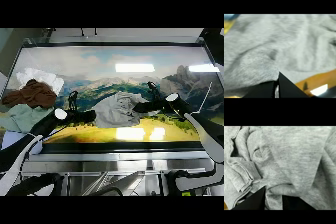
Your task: Fold the shirts.
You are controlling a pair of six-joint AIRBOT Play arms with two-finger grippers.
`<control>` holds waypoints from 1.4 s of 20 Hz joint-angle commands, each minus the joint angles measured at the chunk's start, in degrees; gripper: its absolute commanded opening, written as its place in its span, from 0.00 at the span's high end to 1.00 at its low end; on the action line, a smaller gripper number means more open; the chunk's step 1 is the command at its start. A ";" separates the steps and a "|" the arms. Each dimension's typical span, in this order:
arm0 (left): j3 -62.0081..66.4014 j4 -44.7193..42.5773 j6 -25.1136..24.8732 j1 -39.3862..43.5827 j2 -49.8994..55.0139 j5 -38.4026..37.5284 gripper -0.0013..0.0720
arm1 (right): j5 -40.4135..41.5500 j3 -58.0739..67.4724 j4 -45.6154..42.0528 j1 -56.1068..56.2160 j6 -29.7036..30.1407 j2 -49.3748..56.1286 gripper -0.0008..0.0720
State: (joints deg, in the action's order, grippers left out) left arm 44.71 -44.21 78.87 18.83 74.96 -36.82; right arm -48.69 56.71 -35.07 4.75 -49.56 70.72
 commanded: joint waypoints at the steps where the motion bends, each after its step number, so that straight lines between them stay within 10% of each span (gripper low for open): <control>1: 6.40 0.52 -2.29 -0.28 -1.60 -10.56 0.97 | 0.33 0.00 -0.02 -0.02 0.37 0.02 0.87; 11: 12.22 15.23 -2.45 -12.76 -10.71 -15.39 0.97 | 1.55 0.00 -2.23 -0.09 1.07 -7.17 0.97; 18: 12.22 25.40 -5.75 -22.47 -7.15 -15.76 0.97 | -3.61 0.42 -16.13 -0.87 -9.03 -23.85 0.97; 23: 12.92 60.17 -21.55 -26.16 -15.12 -29.27 0.97 | -2.99 16.35 -15.74 -4.74 -7.28 -35.54 0.97; 28: 27.39 66.05 -14.21 -33.07 -26.67 -35.08 0.97 | -2.23 40.11 -20.48 -6.40 -5.70 -36.41 0.97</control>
State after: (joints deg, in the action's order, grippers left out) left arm 65.17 15.29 62.72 -10.48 53.91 -68.01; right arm -51.55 85.03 -52.75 -0.89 -56.42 35.40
